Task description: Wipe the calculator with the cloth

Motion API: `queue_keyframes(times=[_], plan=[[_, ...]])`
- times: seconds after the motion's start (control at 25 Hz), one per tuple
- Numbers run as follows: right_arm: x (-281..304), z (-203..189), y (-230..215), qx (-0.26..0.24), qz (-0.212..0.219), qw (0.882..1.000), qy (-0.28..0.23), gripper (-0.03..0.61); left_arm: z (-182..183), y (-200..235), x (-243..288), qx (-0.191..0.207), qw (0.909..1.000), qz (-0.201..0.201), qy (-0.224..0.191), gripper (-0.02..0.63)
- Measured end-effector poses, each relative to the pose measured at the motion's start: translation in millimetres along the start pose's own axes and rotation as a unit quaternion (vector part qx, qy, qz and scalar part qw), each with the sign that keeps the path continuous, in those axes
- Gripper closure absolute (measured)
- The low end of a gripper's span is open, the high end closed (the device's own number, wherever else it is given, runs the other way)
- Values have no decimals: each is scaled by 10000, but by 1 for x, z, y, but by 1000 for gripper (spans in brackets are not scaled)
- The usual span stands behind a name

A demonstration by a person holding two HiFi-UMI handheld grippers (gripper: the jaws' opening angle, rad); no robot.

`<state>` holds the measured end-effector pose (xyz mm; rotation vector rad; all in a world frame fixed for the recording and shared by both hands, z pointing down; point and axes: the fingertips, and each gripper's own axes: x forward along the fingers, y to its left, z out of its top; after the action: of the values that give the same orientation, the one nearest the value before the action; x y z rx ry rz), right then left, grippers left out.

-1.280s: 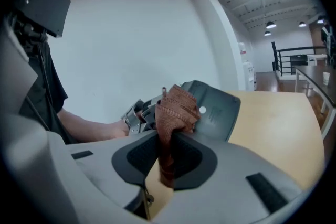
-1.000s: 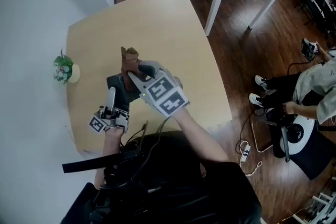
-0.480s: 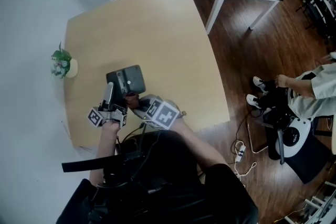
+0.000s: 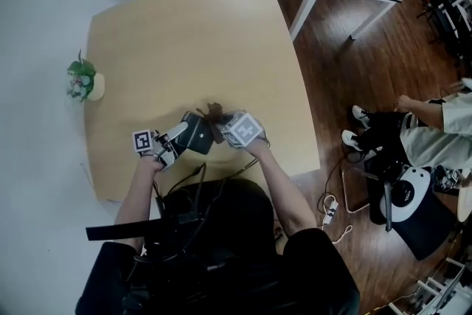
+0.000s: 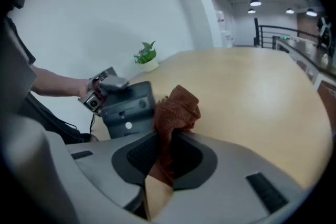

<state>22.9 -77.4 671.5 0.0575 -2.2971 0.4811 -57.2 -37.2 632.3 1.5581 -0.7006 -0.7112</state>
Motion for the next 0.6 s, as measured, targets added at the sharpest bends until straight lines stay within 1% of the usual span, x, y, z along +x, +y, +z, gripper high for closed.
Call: queue_keyframes(times=[0.04,0.08,0.12,0.16,0.2,0.28,0.36,0.4,0.44,0.48,0.52,0.56,0.6], plan=[[10,-8,6,76,147,9998,83,512,8,2,3,25,9998,-22,-170,423],[17,-13,12,185,248,9995,96,511,18,4,4,126,9991,24,-410,322],[22,-16,16,338,329,9989,63,511,27,7,5,276,9974,122,-652,186],[26,-17,20,533,389,9978,-2,511,33,9,5,408,9953,215,-852,160],[28,-17,22,754,413,9963,-90,511,36,10,4,468,9934,267,-1017,159],[28,-15,19,1241,371,9910,-334,512,39,9,2,374,9899,231,-1350,155],[26,-12,10,1795,301,9807,-718,512,43,4,-2,123,9838,-25,-1791,155],[25,-11,7,2010,289,9748,-924,512,43,0,-3,27,9798,-194,-1989,155],[25,-11,6,2121,307,9707,-1090,512,43,-4,-5,8,9771,-318,-2102,155],[25,-11,7,2132,350,9691,-1194,512,41,-5,-5,75,9768,-355,-2110,153],[24,-12,8,2071,393,9697,-1234,512,39,-4,-6,195,9784,-307,-2037,154],[21,-11,8,1941,407,9724,-1226,512,37,-1,-7,315,9804,-212,-1931,176],[15,-10,10,1673,371,9781,-1180,512,37,3,-8,392,9820,-127,-1845,197]])
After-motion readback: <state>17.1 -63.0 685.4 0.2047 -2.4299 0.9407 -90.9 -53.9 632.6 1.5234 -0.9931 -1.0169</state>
